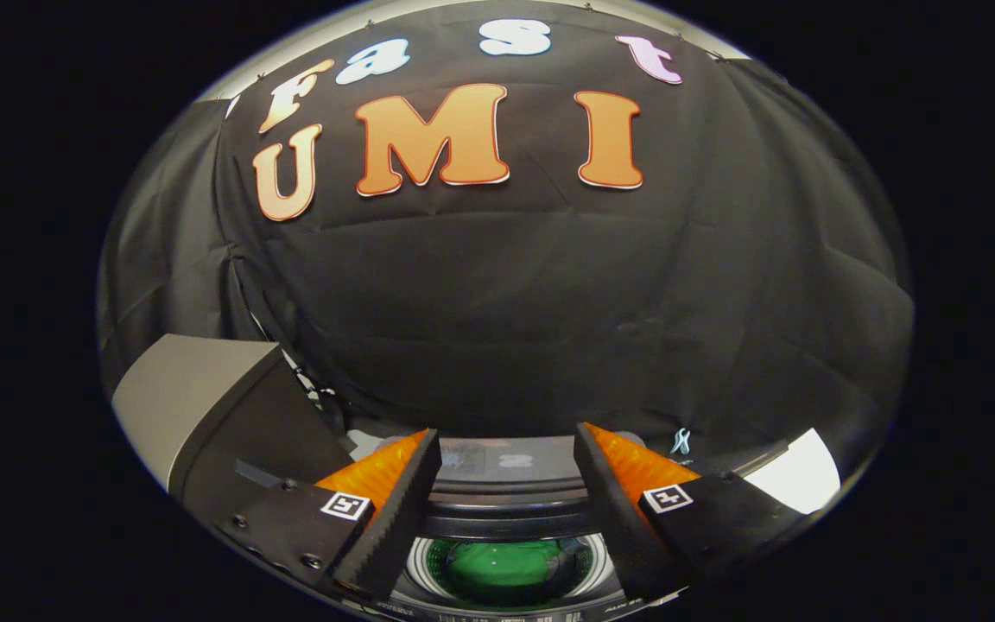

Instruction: Put the clothes into the washing machine and then close the washing machine lid.

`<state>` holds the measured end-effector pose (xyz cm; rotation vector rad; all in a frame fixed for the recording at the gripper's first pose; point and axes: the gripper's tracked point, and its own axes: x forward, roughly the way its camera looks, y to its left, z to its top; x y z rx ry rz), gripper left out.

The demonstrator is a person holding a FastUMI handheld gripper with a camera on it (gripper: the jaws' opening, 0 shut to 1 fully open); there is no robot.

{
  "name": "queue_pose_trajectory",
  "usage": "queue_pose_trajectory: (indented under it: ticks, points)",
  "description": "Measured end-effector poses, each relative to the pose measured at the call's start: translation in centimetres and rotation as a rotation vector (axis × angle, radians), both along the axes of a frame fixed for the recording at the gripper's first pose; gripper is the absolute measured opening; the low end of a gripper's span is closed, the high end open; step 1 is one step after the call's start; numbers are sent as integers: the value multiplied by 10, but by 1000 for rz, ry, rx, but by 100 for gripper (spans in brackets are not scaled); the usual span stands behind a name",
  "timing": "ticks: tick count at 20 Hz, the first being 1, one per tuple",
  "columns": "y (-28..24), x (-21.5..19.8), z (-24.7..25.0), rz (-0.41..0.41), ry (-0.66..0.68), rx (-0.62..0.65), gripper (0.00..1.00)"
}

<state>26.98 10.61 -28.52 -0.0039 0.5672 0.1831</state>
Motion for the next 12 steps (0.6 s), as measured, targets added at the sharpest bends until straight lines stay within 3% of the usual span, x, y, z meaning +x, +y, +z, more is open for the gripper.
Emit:
queue_pose_trajectory:
  ticks: [12]
  points:
    - [-1,-46,-1,-26,24,20,99]
